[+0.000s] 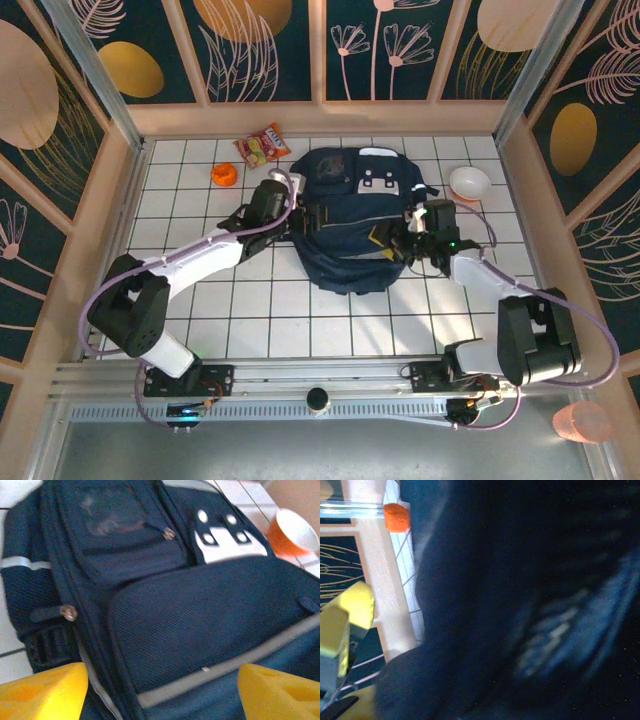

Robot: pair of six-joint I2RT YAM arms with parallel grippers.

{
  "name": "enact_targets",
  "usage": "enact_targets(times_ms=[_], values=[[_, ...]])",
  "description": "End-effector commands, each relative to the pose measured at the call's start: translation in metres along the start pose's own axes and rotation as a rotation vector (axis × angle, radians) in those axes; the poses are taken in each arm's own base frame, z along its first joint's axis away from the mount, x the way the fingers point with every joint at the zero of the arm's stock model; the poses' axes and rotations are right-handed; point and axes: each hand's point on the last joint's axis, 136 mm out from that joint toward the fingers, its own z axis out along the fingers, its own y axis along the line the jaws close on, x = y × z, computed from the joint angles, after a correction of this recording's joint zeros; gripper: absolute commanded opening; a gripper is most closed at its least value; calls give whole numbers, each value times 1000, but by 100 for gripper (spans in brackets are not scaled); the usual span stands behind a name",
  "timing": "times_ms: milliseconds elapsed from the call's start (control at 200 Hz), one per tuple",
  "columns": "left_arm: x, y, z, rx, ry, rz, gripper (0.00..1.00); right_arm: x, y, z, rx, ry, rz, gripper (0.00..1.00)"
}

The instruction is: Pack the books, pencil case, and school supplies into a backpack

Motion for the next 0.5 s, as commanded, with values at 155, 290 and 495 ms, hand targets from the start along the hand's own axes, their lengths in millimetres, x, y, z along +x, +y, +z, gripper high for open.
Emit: enact_targets(times_ms=[155,290,495], values=[[-6,26,39,-10,50,-190,72,-1,-15,-67,314,-36,-64,52],[20,29,62,13,137,-200,60,-11,-21,-80,365,-57,-75,52],[61,33,67,52,229,-255,51,-39,-21,-76,338,-95,-89,49]])
